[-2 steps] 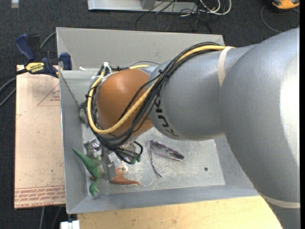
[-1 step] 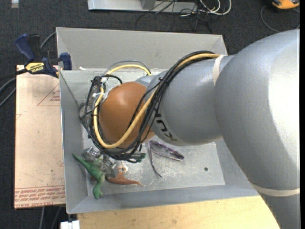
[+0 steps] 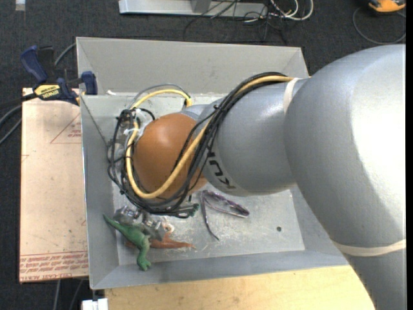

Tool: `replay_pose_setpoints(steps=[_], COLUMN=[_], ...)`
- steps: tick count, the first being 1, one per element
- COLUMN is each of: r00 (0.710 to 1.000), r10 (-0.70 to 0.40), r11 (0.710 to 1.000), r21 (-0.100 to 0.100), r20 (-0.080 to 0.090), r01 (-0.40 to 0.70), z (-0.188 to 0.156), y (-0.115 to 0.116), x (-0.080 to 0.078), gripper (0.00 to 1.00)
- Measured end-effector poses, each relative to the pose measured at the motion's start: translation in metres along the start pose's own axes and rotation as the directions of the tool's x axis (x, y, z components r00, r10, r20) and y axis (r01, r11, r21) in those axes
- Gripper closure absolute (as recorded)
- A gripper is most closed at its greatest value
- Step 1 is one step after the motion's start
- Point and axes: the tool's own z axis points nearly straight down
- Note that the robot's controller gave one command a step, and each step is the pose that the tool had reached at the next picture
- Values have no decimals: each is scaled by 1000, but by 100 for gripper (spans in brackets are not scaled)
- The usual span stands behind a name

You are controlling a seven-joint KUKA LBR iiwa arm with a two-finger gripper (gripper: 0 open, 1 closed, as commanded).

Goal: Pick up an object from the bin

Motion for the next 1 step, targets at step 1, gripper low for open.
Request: replay_pose_setpoints(steps=[1], r00=[995], r10=[100], r11=[995], r21=[14], r20=[22], r01=[-100], z=[-26], y=[10], x=[0], gripper=[100])
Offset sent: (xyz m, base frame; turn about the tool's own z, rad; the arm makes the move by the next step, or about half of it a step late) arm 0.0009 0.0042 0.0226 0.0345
